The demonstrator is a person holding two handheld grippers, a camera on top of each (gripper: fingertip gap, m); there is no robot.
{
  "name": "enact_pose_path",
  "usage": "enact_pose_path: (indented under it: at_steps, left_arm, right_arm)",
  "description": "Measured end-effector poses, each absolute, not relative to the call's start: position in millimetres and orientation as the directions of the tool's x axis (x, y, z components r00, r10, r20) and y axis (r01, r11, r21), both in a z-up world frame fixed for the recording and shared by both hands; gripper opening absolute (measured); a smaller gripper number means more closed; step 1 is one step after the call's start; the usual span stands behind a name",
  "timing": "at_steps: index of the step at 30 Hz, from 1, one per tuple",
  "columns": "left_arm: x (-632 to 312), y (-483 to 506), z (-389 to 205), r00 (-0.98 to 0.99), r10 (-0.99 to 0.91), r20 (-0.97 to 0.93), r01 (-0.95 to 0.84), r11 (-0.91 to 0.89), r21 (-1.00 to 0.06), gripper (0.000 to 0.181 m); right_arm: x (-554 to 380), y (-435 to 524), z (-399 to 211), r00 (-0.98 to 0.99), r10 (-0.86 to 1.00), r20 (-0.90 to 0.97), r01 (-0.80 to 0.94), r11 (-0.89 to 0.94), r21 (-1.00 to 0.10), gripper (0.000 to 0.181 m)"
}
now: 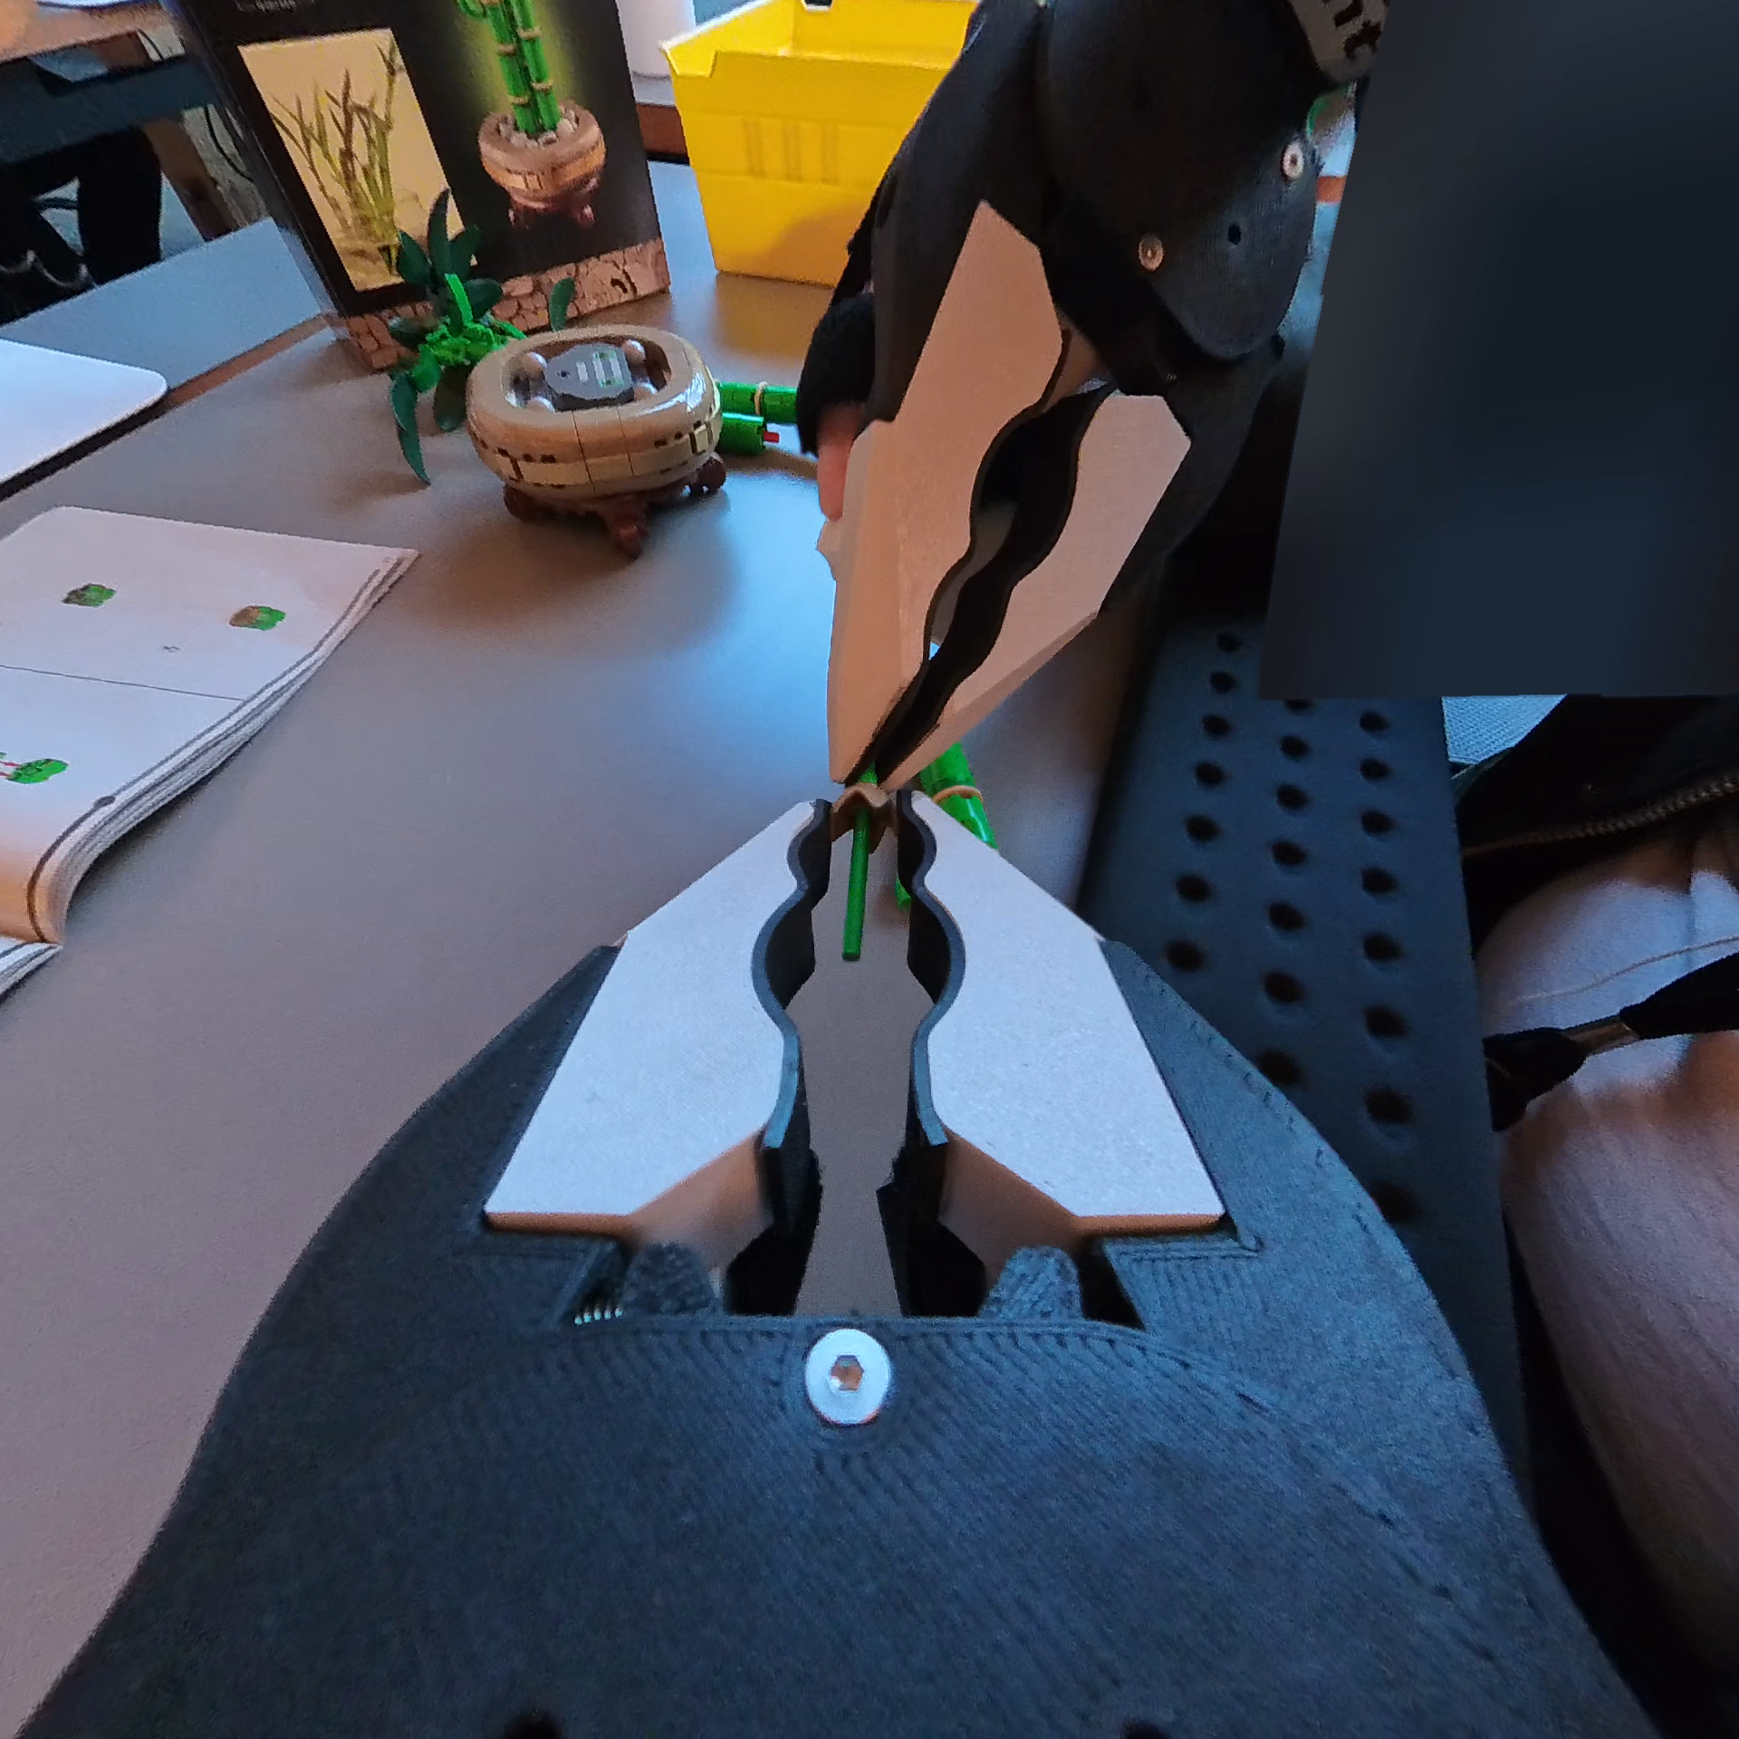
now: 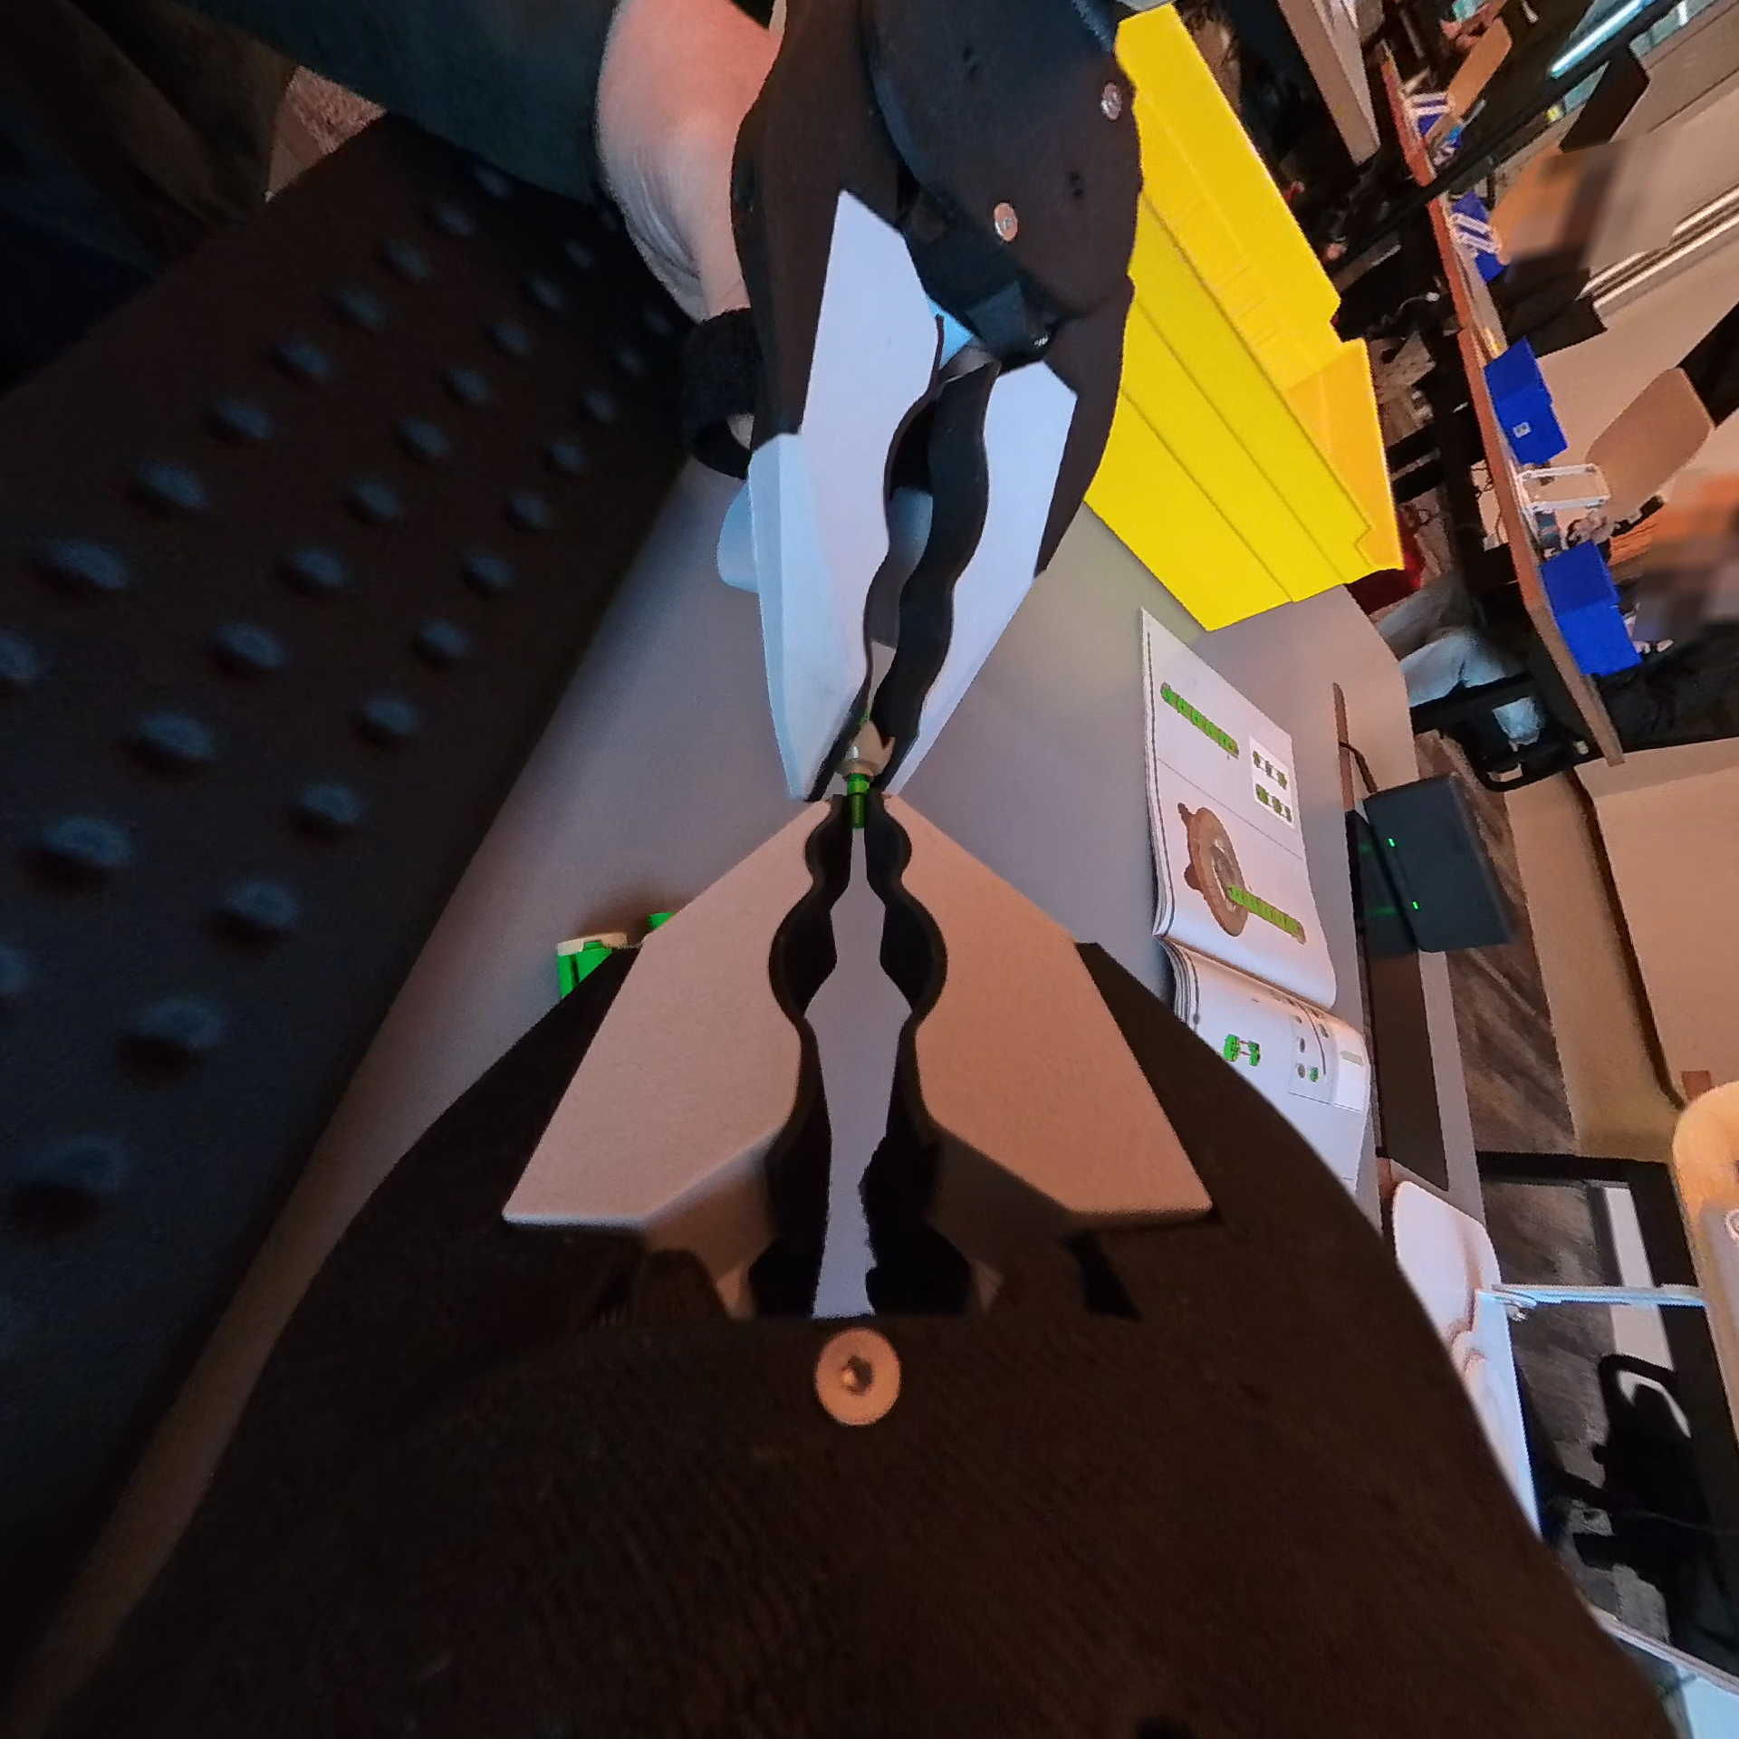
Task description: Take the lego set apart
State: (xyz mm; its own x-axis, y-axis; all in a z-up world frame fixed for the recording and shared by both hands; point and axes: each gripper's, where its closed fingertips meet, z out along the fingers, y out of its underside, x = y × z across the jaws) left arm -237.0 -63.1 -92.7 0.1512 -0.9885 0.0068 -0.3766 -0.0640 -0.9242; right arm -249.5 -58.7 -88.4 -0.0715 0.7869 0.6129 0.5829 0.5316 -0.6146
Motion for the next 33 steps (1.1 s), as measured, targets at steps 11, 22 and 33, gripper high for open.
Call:
enact_pose_path:
  at_steps: [11,22,33]
  left_arm:
    - [-243.4,-60.9,-81.2,0.16,-0.987,0.027,-0.312,-0.077,-0.947,0.0]
    - [-237.1,-64.0,-81.8,0.151,-0.988,0.021,-0.299,-0.066,-0.952,0.012]
    - [-239.3,-64.9,-79.4,0.143,-0.99,-0.002,-0.312,-0.043,-0.949,0.012]
  right_arm:
    - [-238.2,-52.9,-79.8,-0.026,0.819,0.573,0.558,0.487,-0.672,0.002]
    - [-251.5,-58.0,-83.7,-0.051,0.758,0.651,0.558,0.562,-0.611,0.002]
    - [-248.9,-59.8,-80.3,-0.051,0.775,0.63,0.548,0.549,-0.631,0.002]
